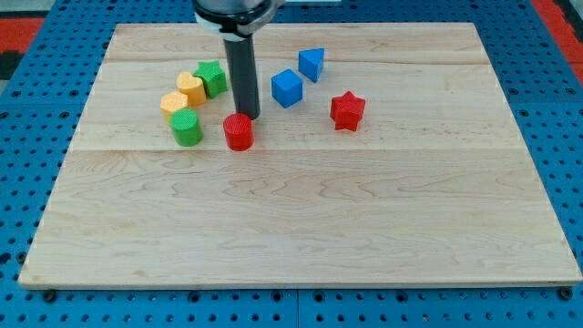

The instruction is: Move the red star to the center of the board

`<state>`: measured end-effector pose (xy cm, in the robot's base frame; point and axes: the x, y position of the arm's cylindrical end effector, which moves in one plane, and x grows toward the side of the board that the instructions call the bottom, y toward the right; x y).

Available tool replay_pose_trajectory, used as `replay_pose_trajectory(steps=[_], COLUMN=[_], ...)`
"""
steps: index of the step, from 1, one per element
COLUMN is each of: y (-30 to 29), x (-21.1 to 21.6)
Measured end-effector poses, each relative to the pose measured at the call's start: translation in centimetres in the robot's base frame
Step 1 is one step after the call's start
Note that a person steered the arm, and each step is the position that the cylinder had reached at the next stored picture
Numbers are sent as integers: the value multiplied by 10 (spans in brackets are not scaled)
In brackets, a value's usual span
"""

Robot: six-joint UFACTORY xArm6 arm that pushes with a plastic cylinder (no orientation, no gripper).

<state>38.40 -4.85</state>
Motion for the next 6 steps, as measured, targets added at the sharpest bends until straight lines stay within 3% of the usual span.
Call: replay_pose_trajectory(steps=[3, 6], y=[88, 65], x=[-33, -45])
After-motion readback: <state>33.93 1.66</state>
